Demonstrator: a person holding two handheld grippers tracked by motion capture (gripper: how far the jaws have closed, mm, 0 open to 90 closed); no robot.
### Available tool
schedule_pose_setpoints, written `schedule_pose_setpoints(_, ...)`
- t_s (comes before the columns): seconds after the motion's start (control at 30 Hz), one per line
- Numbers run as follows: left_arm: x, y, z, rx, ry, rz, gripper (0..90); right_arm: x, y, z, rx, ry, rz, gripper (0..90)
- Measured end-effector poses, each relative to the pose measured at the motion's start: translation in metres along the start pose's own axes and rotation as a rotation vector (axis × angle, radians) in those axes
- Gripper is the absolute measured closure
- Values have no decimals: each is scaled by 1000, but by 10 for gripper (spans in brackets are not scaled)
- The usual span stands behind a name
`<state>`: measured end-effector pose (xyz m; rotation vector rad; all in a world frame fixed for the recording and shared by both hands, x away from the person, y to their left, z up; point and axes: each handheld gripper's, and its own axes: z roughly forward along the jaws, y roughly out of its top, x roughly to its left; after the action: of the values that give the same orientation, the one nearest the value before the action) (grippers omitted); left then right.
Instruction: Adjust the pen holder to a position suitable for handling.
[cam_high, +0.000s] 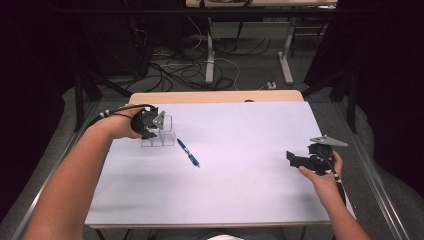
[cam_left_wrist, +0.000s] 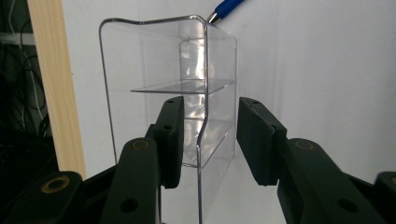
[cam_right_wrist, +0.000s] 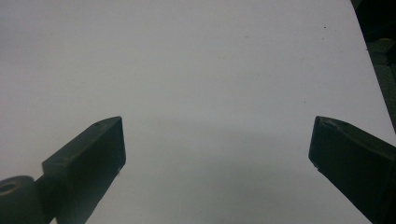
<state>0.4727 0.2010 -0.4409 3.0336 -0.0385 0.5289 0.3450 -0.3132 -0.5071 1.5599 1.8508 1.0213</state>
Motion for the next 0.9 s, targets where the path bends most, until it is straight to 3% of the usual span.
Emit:
schedule_pose_setpoints(0.43,6,-6,11,36,-21,-41,717,1,0,0,5,3,-13,40)
schedule_pose_setpoints(0.9,8,3,18,65,-51,-23,810,0,-1,1,12,1,-17,48)
